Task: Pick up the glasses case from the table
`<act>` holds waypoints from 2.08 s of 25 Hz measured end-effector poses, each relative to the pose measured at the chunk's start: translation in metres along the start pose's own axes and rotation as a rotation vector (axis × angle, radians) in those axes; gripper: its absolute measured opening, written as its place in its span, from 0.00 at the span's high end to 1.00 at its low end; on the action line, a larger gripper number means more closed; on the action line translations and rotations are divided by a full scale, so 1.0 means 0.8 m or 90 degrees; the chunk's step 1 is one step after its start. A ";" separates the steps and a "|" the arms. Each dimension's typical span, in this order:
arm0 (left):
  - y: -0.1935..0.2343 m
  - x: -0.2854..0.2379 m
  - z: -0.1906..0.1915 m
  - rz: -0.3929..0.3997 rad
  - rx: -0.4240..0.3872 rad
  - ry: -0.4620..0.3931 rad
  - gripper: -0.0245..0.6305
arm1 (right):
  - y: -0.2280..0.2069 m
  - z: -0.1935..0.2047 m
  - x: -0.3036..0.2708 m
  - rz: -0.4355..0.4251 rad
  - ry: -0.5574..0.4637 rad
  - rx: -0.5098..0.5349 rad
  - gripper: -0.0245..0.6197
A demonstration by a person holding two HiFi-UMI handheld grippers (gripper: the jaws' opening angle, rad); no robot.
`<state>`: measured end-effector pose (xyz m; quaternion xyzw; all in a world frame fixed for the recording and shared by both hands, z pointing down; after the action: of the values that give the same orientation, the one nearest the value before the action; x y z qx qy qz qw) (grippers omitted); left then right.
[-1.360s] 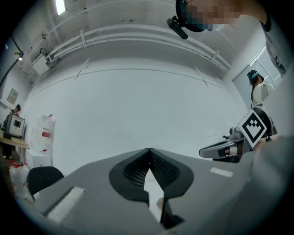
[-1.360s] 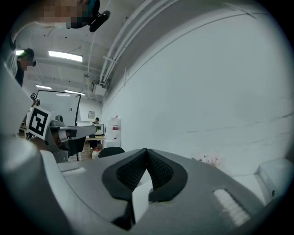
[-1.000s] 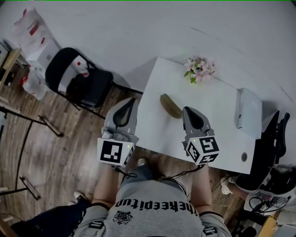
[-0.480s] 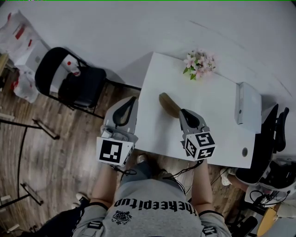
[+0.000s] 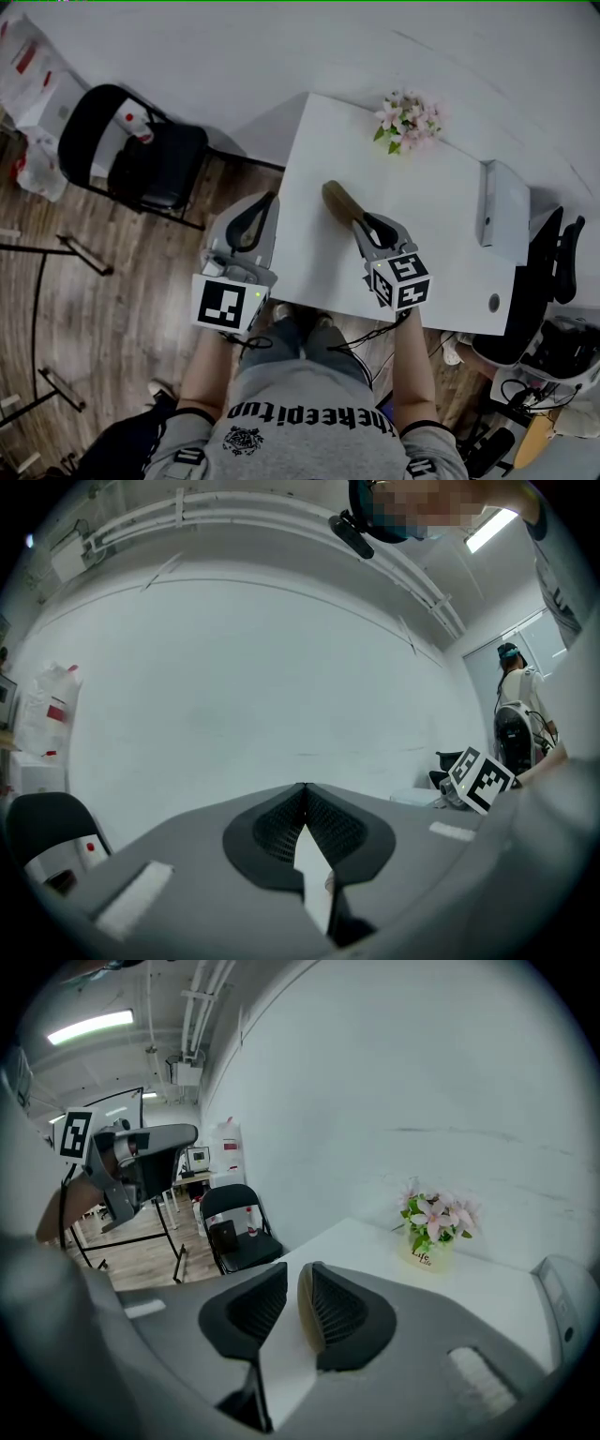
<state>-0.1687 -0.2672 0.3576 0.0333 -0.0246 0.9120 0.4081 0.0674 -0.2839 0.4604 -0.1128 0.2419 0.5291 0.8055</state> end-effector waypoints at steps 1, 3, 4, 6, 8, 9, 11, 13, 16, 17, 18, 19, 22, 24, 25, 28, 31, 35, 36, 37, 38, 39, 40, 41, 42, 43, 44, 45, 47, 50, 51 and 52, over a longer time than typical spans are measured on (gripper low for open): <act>0.001 0.000 0.001 0.000 0.000 0.001 0.93 | -0.001 0.001 -0.003 -0.003 0.004 -0.001 0.82; 0.001 -0.001 0.001 0.002 -0.002 0.003 0.93 | -0.003 0.002 -0.009 -0.009 0.017 0.000 0.81; 0.001 -0.002 0.002 0.002 -0.002 0.004 0.93 | -0.005 0.003 -0.012 -0.011 0.025 0.005 0.80; 0.000 -0.004 0.003 0.002 0.001 0.006 0.93 | -0.008 0.005 -0.018 -0.014 0.041 0.020 0.77; 0.000 -0.006 0.004 0.000 0.004 0.008 0.93 | -0.010 0.008 -0.025 -0.019 0.055 0.032 0.75; 0.000 -0.007 0.005 -0.001 0.005 0.009 0.93 | -0.011 0.009 -0.029 -0.022 0.061 0.036 0.75; 0.000 -0.009 0.007 -0.004 0.005 0.010 0.93 | -0.012 0.011 -0.036 -0.031 0.075 0.048 0.71; 0.000 -0.010 0.009 -0.008 0.006 0.012 0.93 | -0.011 0.013 -0.043 -0.038 0.089 0.064 0.69; -0.001 -0.012 0.011 -0.015 0.010 0.016 0.93 | -0.012 0.017 -0.054 -0.048 0.111 0.085 0.67; -0.001 -0.013 0.012 -0.019 0.012 0.018 0.93 | -0.013 0.019 -0.057 -0.052 0.118 0.090 0.67; -0.001 -0.014 0.013 -0.023 0.014 0.020 0.93 | -0.014 0.020 -0.061 -0.056 0.125 0.095 0.65; -0.001 -0.015 0.013 -0.027 0.015 0.022 0.93 | -0.015 0.021 -0.065 -0.059 0.131 0.100 0.64; 0.000 -0.017 0.015 -0.042 0.017 0.024 0.93 | -0.017 0.024 -0.077 -0.067 0.148 0.116 0.60; 0.002 -0.018 0.015 -0.052 0.017 0.026 0.93 | -0.018 0.027 -0.084 -0.071 0.160 0.125 0.59; 0.004 -0.018 0.016 -0.057 0.017 0.027 0.93 | -0.019 0.028 -0.088 -0.074 0.165 0.129 0.58; 0.007 -0.017 0.016 -0.074 0.016 0.033 0.93 | -0.019 0.031 -0.099 -0.081 0.181 0.139 0.58; 0.010 -0.015 0.018 -0.089 0.014 0.038 0.93 | -0.017 0.035 -0.109 -0.089 0.196 0.152 0.58; 0.012 -0.012 0.020 -0.107 0.016 0.044 0.93 | -0.014 0.042 -0.120 -0.097 0.218 0.172 0.57; 0.012 -0.011 0.020 -0.111 0.017 0.045 0.93 | -0.014 0.043 -0.123 -0.100 0.223 0.176 0.56; 0.013 -0.010 0.021 -0.115 0.017 0.046 0.93 | -0.013 0.045 -0.125 -0.102 0.227 0.180 0.56; 0.013 -0.010 0.021 -0.119 0.016 0.046 0.93 | -0.013 0.047 -0.127 -0.104 0.231 0.184 0.56; 0.013 -0.009 0.022 -0.123 0.015 0.046 0.93 | -0.013 0.048 -0.128 -0.104 0.235 0.188 0.56; 0.013 -0.008 0.022 -0.126 0.014 0.046 0.93 | -0.013 0.050 -0.129 -0.103 0.238 0.192 0.56; 0.012 -0.007 0.022 -0.128 0.014 0.046 0.93 | -0.013 0.050 -0.129 -0.103 0.240 0.195 0.56; 0.012 -0.006 0.022 -0.131 0.014 0.047 0.93 | -0.013 0.050 -0.130 -0.104 0.241 0.198 0.57; 0.012 -0.005 0.022 -0.133 0.015 0.047 0.93 | -0.012 0.050 -0.130 -0.105 0.241 0.200 0.57; 0.011 -0.004 0.022 -0.135 0.015 0.047 0.93 | -0.012 0.049 -0.129 -0.106 0.241 0.200 0.57; 0.011 -0.003 0.022 -0.136 0.014 0.047 0.93 | -0.012 0.050 -0.129 -0.107 0.241 0.200 0.58; 0.009 -0.003 0.021 -0.135 0.011 0.047 0.93 | -0.013 0.050 -0.126 -0.107 0.237 0.193 0.58; 0.006 -0.002 0.017 -0.133 0.009 0.044 0.93 | -0.014 0.044 -0.117 -0.100 0.208 0.165 0.58; 0.005 -0.002 0.016 -0.132 0.008 0.042 0.93 | -0.014 0.040 -0.113 -0.097 0.195 0.153 0.58; 0.003 -0.002 0.015 -0.130 0.006 0.040 0.93 | -0.014 0.036 -0.109 -0.093 0.181 0.141 0.58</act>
<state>-0.1694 -0.2708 0.3692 0.0090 -0.0037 0.8665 0.4990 0.0575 -0.3455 0.5290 -0.1143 0.4013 0.4178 0.8070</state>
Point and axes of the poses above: the fingertips, and each gripper's own axes: x backward along the fingers, y to its left, z out of its underside, the point moved 7 cm from there along x, backward along the fingers, and after that the axes turned 10 degrees about z, right-handed, at the moved point
